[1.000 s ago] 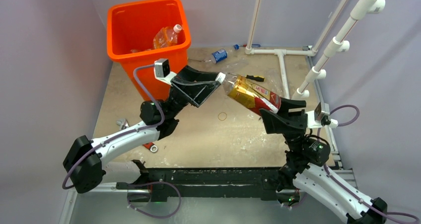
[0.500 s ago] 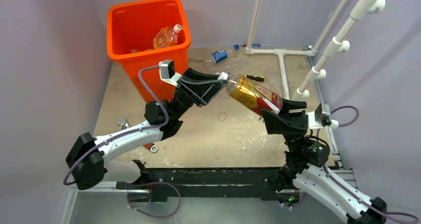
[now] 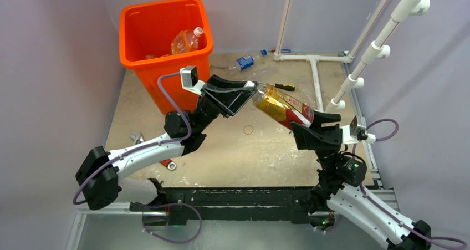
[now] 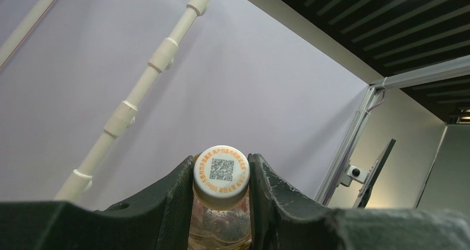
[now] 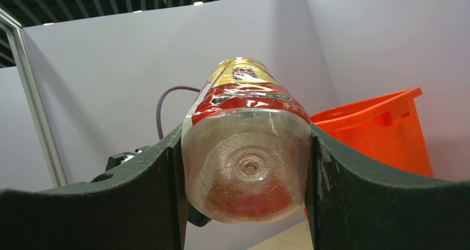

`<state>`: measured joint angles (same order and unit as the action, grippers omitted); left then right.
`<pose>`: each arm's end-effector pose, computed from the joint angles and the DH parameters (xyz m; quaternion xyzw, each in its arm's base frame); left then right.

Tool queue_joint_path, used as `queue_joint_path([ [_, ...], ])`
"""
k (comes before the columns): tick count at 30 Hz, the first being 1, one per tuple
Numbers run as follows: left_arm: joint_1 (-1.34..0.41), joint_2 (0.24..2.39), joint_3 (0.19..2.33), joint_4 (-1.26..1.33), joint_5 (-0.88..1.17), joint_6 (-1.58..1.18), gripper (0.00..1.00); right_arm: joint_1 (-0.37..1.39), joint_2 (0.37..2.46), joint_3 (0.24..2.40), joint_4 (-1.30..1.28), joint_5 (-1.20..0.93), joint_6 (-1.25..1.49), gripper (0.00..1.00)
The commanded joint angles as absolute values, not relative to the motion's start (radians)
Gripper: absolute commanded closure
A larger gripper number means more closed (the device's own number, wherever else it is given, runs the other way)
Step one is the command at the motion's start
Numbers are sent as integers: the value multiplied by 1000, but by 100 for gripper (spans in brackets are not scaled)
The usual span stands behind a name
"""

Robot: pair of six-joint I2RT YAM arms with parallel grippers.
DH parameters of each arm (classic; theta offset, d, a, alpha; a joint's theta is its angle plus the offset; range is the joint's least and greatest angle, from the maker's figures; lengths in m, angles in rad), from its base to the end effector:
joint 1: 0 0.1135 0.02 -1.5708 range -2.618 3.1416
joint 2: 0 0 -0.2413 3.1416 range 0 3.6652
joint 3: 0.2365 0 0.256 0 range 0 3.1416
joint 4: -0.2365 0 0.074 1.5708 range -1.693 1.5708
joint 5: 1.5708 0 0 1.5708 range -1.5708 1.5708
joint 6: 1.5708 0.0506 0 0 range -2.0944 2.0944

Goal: Put the plastic bottles in the bin
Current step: Pick up the plastic bottle at the center of the board.

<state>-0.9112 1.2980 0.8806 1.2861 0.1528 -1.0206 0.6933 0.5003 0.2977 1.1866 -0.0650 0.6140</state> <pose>0.1697 -0.2314 0.3945 0.0528 0.3463 -0.7851 0.5108 0.1002 0.0876 0.3416 -0.0425 0.2876 0.5893 0.7538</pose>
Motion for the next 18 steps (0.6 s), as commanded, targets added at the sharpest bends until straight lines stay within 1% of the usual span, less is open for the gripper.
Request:
queue_joint_path([
  [1,-922,1289,921,1325,163,-979,100,692,485,298,1131,-56,611,64],
  [2,-922,1282,917,1322,163,-971,100,692,478,313,1096,-55,618,52],
  [3,-922,1273,916,1312,163,-958,100,692,472,330,1053,-56,624,37],
  [4,-922,1258,918,1282,161,-938,100,692,463,358,988,-59,626,25],
  [5,-922,1238,925,1233,156,-902,100,692,456,394,917,-63,622,9],
  [6,-922,1211,943,1162,151,-854,100,692,448,435,829,-65,610,2],
  [10,-922,1113,1082,795,100,-595,100,692,411,579,562,-89,546,1],
  [13,-923,1068,1208,589,13,-382,100,692,363,657,402,-62,521,1],
  [15,-922,1047,1277,497,-82,-239,100,691,331,702,301,-21,502,1],
  [18,-922,1026,1349,441,-313,-27,100,692,281,728,204,42,482,1],
])
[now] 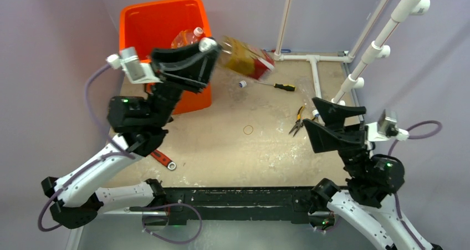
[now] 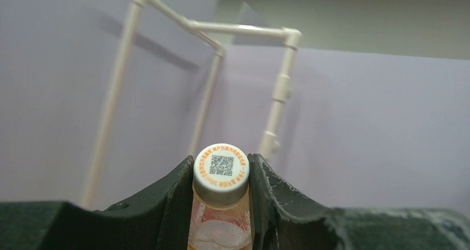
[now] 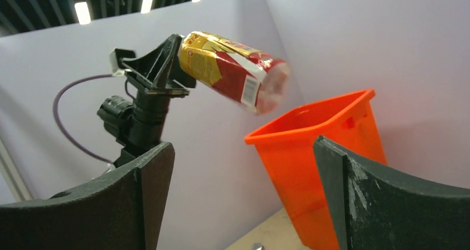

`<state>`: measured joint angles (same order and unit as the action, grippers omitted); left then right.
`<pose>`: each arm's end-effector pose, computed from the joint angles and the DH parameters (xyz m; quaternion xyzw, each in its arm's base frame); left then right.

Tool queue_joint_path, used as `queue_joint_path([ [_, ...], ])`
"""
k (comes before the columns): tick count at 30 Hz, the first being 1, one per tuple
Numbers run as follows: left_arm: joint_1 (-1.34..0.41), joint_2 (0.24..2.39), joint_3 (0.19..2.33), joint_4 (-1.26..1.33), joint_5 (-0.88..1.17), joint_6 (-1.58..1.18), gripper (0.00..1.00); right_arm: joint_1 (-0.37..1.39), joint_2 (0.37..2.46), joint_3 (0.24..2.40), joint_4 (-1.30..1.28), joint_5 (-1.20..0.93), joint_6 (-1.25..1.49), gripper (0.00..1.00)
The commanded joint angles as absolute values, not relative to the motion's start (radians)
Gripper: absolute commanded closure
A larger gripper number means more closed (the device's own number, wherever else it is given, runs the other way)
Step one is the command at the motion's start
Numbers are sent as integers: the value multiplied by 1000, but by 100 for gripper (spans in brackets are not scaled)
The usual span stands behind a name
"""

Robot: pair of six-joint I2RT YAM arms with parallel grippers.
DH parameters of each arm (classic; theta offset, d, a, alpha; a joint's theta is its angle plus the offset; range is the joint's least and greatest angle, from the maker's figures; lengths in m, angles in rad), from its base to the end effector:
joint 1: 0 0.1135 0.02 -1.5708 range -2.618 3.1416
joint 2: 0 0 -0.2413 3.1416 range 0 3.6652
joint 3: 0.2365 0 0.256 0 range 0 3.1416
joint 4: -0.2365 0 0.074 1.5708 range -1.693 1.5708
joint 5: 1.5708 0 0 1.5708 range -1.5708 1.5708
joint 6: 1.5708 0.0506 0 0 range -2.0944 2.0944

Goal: Put the plastic bottles in the bin
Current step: Pick up the plastic bottle at the center of the board, then place the plastic bottle in the trash bin.

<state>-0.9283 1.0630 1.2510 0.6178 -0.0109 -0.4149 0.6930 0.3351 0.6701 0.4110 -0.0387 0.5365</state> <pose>0.1336 -0.1776 0.5197 0.0899 0.3623 -0.5757 0.7275 0.0749 0.0647 0.4159 -0.0490 0.3981 0.5346 0.7438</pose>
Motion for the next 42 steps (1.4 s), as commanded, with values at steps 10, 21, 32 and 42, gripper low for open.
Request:
queue_joint_path([
  [10,-731,1319,1641,561,-659,607,100,692,205,580,160,32,552,1],
  [21,-304,1591,1711,362,-762,228,100,692,285,615,93,44,525,1],
  [32,-296,1604,1587,402,-804,207,50,692,308,593,-10,159,573,1],
  [42,-362,1468,1826,16,-673,-42,2,692,500,697,-127,262,525,1],
])
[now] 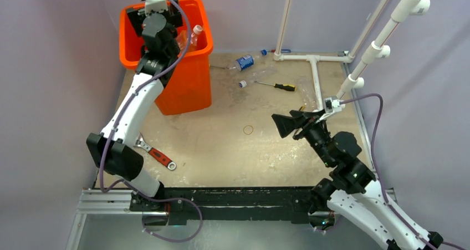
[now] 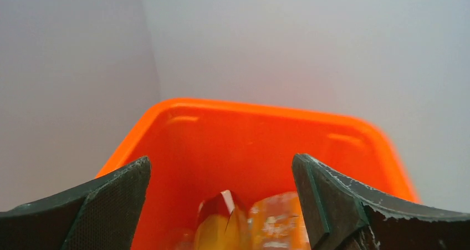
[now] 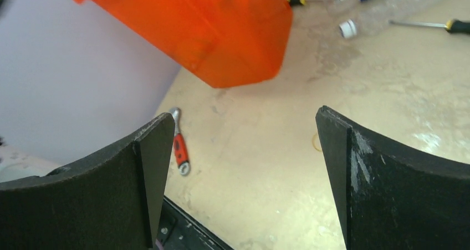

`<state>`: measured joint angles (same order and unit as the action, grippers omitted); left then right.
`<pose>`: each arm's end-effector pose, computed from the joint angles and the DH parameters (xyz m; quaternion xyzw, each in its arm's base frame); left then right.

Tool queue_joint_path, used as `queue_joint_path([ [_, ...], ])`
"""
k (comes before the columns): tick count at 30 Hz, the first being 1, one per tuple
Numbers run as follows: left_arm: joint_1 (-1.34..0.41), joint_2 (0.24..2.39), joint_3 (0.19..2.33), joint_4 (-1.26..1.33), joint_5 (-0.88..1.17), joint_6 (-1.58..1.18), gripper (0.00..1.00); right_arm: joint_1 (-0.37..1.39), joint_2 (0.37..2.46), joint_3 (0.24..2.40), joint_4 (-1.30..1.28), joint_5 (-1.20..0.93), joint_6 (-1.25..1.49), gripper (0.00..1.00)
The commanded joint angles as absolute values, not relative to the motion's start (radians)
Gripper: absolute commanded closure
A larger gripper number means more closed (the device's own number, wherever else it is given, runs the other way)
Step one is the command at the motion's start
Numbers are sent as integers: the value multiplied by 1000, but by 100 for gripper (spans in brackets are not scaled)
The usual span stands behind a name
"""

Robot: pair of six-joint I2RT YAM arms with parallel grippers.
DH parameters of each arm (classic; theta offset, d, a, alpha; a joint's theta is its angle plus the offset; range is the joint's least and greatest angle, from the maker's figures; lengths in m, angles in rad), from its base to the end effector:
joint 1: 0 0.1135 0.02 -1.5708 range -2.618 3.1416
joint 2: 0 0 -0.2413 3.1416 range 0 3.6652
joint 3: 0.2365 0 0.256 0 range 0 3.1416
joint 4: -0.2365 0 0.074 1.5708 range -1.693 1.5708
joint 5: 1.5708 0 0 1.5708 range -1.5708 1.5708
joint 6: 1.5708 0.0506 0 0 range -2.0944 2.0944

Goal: Put the plastic bottles in the bin
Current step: Place the plastic bottle in the trash bin.

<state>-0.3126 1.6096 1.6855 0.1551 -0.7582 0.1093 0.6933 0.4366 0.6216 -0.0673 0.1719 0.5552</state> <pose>0.3730 -0.0840 0.4587 -0.1629 0.6248 0.1547 0.7478 0.1270 0.0943 0.3348 0.0184 0.6647 0.3890 0.6376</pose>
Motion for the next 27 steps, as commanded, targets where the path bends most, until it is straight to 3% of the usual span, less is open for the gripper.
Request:
queue_joint_path([
  [1,-381,1448,1843,-46,-635,-74,1,692,521,705,-137,281,518,1],
  [7,-484,1339,1808,-260,-256,-256,1,691,637,718,-137,382,497,1],
  [13,-506,1205,1554,-256,110,-382,1,692,764,711,-84,450,528,1],
  [22,-518,944,1180,-103,249,-425,1,681,1088,818,-13,650,504,1],
  [27,-518,841,1005,-58,276,-431,1,530,1328,943,-90,619,523,4],
])
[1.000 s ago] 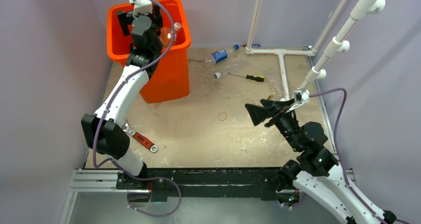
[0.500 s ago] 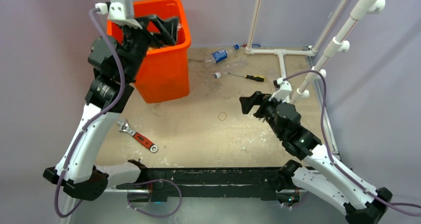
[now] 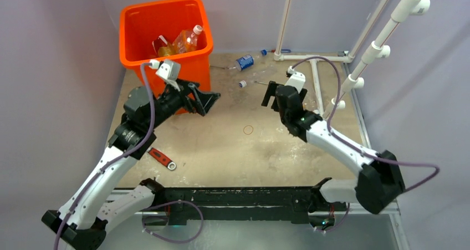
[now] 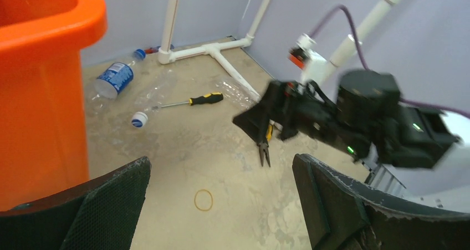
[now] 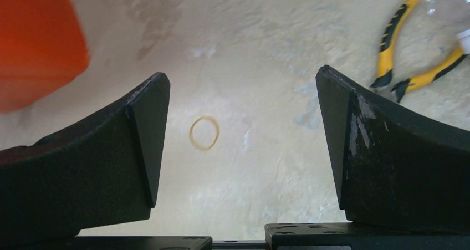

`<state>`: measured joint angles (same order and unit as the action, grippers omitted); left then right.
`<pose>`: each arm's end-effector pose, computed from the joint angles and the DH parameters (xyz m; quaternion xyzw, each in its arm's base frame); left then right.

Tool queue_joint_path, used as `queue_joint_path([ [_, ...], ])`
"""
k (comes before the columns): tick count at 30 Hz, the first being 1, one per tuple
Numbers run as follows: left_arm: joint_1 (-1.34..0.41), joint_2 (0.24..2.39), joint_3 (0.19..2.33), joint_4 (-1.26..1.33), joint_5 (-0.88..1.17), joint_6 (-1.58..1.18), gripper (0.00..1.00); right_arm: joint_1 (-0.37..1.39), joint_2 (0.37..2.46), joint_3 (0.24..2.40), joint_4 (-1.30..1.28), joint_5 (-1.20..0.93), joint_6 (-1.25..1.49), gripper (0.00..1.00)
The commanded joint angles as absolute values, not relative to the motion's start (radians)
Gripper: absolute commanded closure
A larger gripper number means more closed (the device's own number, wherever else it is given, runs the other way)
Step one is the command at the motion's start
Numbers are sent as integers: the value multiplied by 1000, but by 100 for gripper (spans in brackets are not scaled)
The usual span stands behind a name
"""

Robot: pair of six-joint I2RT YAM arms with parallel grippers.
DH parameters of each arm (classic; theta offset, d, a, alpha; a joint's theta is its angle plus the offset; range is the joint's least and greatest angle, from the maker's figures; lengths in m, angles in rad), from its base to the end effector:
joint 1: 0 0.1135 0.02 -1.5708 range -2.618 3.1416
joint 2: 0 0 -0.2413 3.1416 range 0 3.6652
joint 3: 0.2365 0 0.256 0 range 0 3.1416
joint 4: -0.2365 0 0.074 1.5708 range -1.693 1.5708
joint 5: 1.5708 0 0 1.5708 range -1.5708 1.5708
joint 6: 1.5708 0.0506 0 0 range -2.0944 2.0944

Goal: Put the plastic bottles in the bin
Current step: Place the plastic bottle in the trash bin, then pick up the plastic bottle at the center of the board.

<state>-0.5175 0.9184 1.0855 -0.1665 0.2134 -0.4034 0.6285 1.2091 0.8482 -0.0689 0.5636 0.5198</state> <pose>0.1967 -0.1243 0.4059 0.1153 0.6974 -0.3800 0.5966 0.2544 0.1514 0.2588 0.1060 0.8154 0.0852 0.5627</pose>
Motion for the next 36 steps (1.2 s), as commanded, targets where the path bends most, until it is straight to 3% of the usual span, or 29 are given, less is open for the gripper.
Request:
queue_joint_path([
  [1,-518,824,978,-48,282,-435,1,523,1361,956,-89,641,514,5],
  [10,-519,778,863,-29,319,-450,1,521,1551,1103,-165,831,393,2],
  [23,-521,713,762,-80,133,-452,1,424,1635,1122,-169,781,293,5],
  [30,-520,706,743,-94,133,-464,1,361,1741,1190,-224,872,293,3],
  [36,-520,699,737,-101,133,-469,1,253,1775,1199,-236,809,309,1],
])
